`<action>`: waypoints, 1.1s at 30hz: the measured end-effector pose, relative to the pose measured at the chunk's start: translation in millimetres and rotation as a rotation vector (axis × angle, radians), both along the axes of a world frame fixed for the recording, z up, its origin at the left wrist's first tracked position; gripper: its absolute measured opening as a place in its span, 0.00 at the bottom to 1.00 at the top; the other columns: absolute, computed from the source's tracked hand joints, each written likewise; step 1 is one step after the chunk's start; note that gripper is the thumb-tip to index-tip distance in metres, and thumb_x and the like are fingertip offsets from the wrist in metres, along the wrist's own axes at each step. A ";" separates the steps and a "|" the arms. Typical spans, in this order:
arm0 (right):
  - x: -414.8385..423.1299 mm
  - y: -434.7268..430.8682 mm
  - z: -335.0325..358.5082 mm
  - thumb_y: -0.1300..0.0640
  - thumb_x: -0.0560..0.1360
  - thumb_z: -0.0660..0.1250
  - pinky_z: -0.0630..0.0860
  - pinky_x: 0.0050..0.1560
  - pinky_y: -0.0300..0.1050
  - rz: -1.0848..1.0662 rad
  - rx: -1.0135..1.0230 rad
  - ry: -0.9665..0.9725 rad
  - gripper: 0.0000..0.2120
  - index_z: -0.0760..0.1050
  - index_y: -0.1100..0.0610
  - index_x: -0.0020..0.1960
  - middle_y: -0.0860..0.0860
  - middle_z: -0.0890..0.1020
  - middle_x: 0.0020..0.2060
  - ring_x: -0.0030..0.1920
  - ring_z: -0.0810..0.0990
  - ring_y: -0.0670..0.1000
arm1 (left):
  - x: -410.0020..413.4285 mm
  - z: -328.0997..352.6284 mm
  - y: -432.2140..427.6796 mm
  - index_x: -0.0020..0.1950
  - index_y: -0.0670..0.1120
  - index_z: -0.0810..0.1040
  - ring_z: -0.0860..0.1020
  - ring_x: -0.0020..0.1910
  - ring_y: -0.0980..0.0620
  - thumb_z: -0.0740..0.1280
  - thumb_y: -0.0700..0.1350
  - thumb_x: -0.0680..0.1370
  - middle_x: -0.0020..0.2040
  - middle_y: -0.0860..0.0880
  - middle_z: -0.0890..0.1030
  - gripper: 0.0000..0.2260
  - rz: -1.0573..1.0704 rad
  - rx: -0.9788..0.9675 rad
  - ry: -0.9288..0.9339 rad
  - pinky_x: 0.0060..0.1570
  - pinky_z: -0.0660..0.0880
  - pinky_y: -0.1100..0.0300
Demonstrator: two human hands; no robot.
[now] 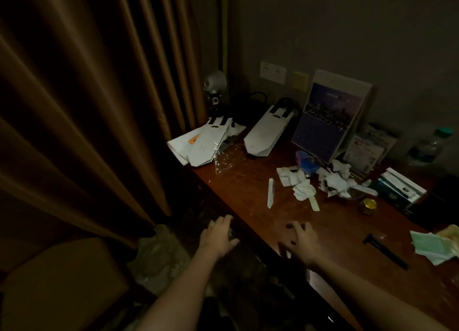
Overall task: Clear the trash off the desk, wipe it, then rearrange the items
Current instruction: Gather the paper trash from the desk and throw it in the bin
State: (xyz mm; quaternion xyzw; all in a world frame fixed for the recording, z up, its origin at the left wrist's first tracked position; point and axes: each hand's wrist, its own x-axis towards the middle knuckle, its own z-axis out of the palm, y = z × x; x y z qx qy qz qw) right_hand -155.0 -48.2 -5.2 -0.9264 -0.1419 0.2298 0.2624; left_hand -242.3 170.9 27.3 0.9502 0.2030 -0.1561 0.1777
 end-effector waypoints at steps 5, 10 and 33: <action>53.4 49.1 -21.1 0.47 0.76 0.65 0.73 0.58 0.48 -0.079 -0.099 0.001 0.23 0.63 0.48 0.69 0.54 0.64 0.66 0.61 0.72 0.55 | 87.8 -21.9 53.0 0.74 0.51 0.59 0.65 0.70 0.47 0.66 0.54 0.78 0.72 0.50 0.65 0.28 -0.120 -0.001 -0.007 0.66 0.68 0.49; 110.5 108.9 -46.5 0.45 0.75 0.66 0.74 0.56 0.44 -0.098 -0.231 -0.045 0.31 0.58 0.54 0.71 0.55 0.66 0.65 0.60 0.73 0.53 | 177.2 -42.6 130.2 0.75 0.52 0.57 0.61 0.71 0.45 0.65 0.54 0.78 0.74 0.49 0.58 0.29 -0.180 0.096 -0.080 0.66 0.66 0.50; 151.7 177.1 -57.2 0.65 0.76 0.58 0.69 0.35 0.38 -0.641 -0.143 -0.019 0.06 0.65 0.54 0.46 0.49 0.73 0.39 0.38 0.73 0.46 | 306.3 -84.9 188.9 0.63 0.57 0.71 0.69 0.65 0.53 0.63 0.48 0.79 0.63 0.57 0.73 0.13 -0.623 0.240 -0.069 0.71 0.47 0.41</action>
